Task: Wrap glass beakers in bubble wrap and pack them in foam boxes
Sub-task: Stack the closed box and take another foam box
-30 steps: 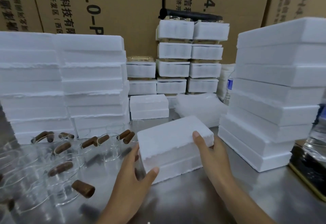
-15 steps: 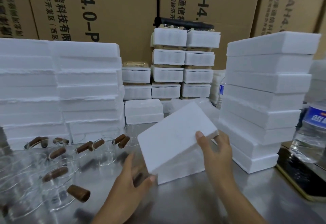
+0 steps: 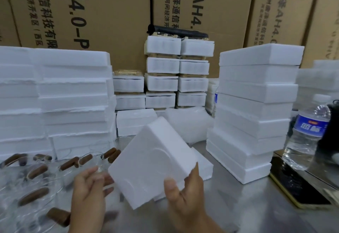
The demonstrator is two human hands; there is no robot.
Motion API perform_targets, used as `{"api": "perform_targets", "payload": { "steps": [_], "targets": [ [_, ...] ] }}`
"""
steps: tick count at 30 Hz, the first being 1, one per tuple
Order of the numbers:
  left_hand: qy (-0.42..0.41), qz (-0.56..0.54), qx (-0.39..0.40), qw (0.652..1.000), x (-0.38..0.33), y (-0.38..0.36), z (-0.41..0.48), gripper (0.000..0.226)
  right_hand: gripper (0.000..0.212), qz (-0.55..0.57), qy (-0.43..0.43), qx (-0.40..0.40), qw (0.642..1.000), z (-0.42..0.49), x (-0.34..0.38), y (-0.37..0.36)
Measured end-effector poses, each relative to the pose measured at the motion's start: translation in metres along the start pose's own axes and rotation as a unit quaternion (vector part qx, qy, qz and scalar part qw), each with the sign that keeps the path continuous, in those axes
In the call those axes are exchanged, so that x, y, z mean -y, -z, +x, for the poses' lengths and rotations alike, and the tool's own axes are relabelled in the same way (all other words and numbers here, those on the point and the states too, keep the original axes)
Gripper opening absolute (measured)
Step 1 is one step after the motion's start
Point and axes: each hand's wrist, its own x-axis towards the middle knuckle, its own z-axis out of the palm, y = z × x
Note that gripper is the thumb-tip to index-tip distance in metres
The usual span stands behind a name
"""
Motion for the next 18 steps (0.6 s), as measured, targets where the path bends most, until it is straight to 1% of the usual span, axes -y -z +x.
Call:
{"api": "perform_targets", "payload": {
  "steps": [3, 5, 8, 10, 11, 13, 14, 16, 18],
  "targets": [
    [0.004, -0.017, -0.002, 1.000, -0.001, 0.000, -0.003, 0.015, 0.054, -0.077, 0.008, 0.046, 0.996, -0.004, 0.001, -0.001],
    [-0.002, -0.034, 0.008, 0.999, -0.005, 0.000, -0.007, 0.013, 0.057, -0.135, 0.046, 0.072, 0.987, -0.003, 0.006, -0.006],
    [0.008, -0.077, 0.025, 0.997, -0.015, -0.003, -0.010, 0.020, 0.054, -0.243, 0.142, 0.053, 0.958, 0.005, 0.011, -0.014],
    [0.018, -0.104, 0.051, 0.993, -0.021, -0.002, -0.011, 0.024, 0.049, -0.276, 0.167, 0.048, 0.945, 0.009, 0.015, -0.023],
    [0.022, -0.114, 0.069, 0.991, -0.024, -0.002, -0.012, 0.032, 0.048, -0.283, 0.173, 0.053, 0.942, 0.010, 0.016, -0.028],
    [0.031, -0.132, 0.104, 0.985, -0.026, 0.001, -0.013, 0.061, 0.056, -0.282, 0.152, 0.087, 0.943, 0.010, 0.018, -0.039],
    [0.036, -0.142, 0.112, 0.983, -0.027, 0.002, -0.013, 0.069, 0.059, -0.286, 0.131, 0.110, 0.943, 0.011, 0.018, -0.042],
    [0.045, -0.164, 0.119, 0.978, -0.031, 0.005, -0.013, 0.073, 0.064, -0.288, 0.069, 0.167, 0.940, 0.013, 0.019, -0.047],
    [0.042, -0.190, 0.114, 0.974, -0.034, 0.008, -0.010, 0.070, 0.068, -0.238, -0.013, 0.237, 0.942, 0.014, 0.019, -0.051]
  ]
}}
